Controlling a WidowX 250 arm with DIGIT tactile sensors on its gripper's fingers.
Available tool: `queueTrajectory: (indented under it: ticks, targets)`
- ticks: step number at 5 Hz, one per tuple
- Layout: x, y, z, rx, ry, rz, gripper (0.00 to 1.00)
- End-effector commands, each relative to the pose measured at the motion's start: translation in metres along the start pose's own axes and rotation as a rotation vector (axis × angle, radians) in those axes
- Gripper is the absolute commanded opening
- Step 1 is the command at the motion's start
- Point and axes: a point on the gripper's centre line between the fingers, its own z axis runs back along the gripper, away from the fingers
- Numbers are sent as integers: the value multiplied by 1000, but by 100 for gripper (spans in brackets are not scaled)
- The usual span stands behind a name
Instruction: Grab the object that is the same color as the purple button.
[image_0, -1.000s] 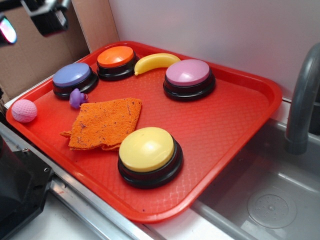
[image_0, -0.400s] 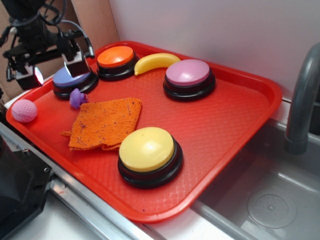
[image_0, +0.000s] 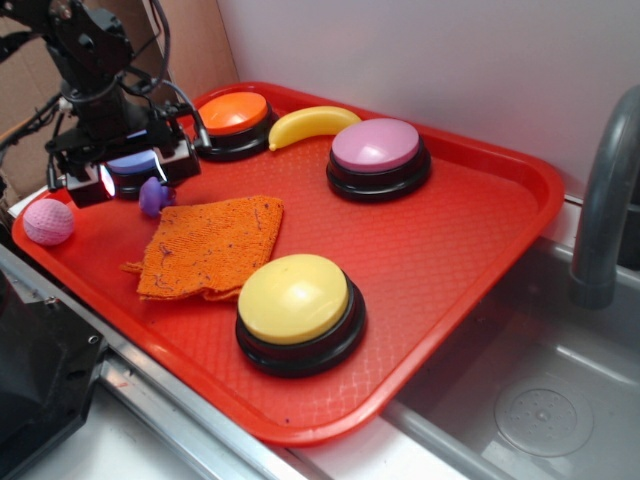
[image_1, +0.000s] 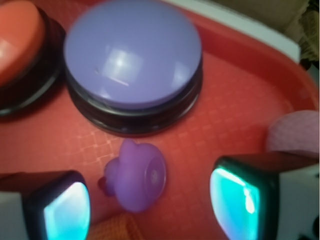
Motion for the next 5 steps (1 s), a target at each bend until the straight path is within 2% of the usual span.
queueTrajectory:
  ticks: [1,2,4,5]
  targets:
    - [11,-2,-10,-23,-31,-8,100]
    - [11,-1,-16,-39,-39,19,0]
    - [11,-3,-11,-55,-40,22,0]
    - [19,-9,13,-97,-11,37,0]
